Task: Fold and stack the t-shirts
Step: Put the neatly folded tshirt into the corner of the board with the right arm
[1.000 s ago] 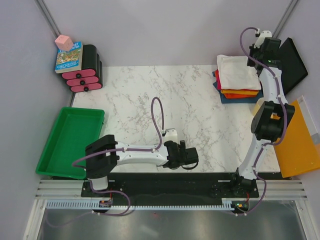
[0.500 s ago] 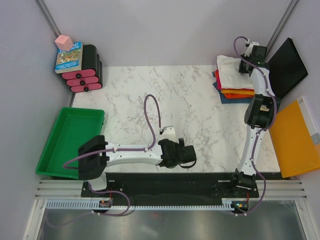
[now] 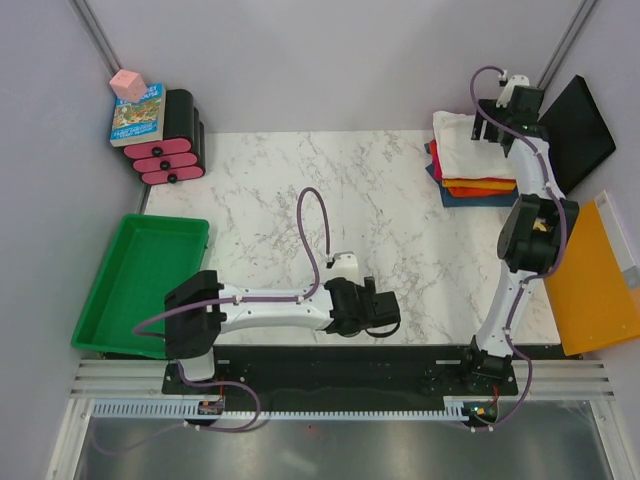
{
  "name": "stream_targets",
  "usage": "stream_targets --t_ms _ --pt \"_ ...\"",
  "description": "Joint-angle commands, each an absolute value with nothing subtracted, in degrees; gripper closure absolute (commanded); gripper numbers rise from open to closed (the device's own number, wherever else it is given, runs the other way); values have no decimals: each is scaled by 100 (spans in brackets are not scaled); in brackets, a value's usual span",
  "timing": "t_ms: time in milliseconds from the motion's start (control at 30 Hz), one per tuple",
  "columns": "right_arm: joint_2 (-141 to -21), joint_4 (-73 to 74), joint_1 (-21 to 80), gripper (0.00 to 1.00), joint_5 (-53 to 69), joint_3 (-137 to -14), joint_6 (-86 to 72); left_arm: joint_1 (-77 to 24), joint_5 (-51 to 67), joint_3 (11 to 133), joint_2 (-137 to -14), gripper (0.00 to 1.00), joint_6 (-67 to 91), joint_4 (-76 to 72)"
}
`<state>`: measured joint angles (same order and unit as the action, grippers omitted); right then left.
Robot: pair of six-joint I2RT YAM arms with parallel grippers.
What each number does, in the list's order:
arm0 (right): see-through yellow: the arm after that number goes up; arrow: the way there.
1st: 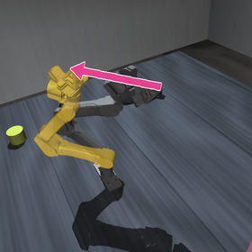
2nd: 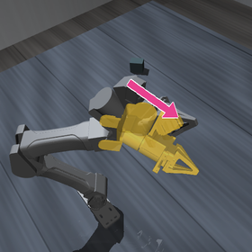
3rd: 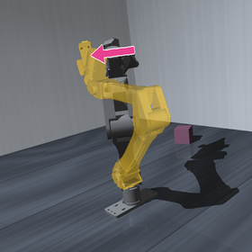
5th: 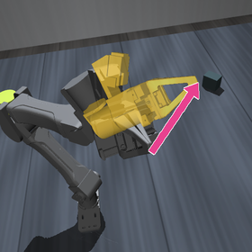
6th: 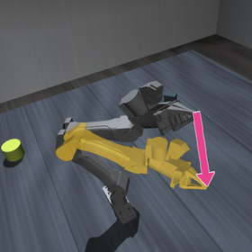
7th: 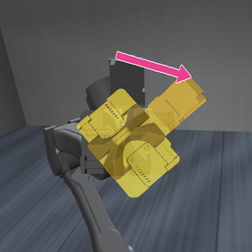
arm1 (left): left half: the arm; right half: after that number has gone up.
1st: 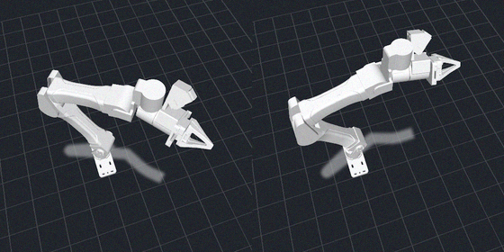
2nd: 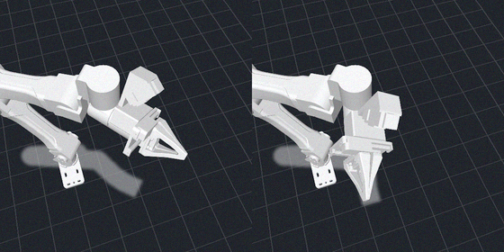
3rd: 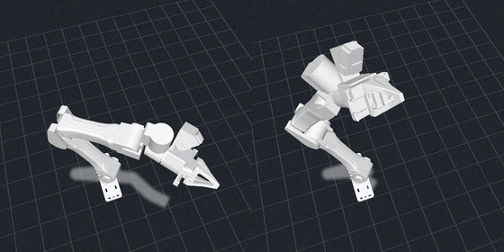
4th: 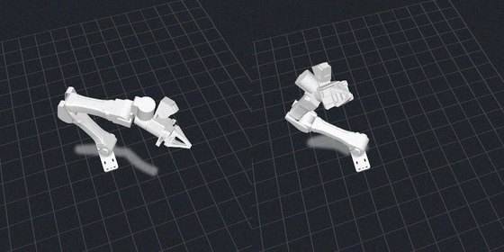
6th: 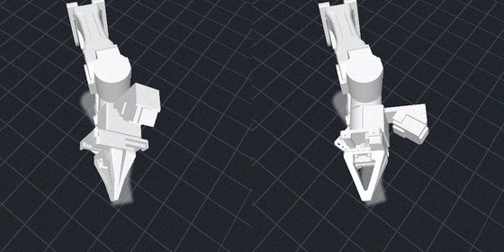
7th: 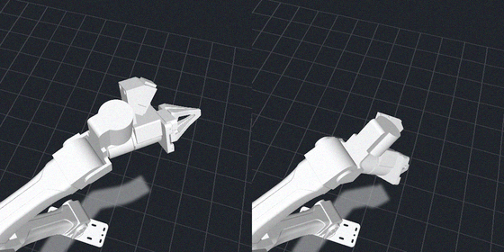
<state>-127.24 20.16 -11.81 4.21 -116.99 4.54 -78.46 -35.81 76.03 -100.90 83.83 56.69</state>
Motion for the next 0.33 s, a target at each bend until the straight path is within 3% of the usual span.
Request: stream_targets --t_ms 0,33,300 --pt "-11059 1547 -1081 6 316 -11076 483 -7919 -3867 7787 -10099 1 8244 5766" --pt "-10630 1460 -1081 2 334 -10587 501 -7919 -3858 7744 -10090 1 8270 5757" --pt "-8757 1476 -1011 2 527 -8467 1082 -8130 -4157 7244 -9669 1 8499 5765"
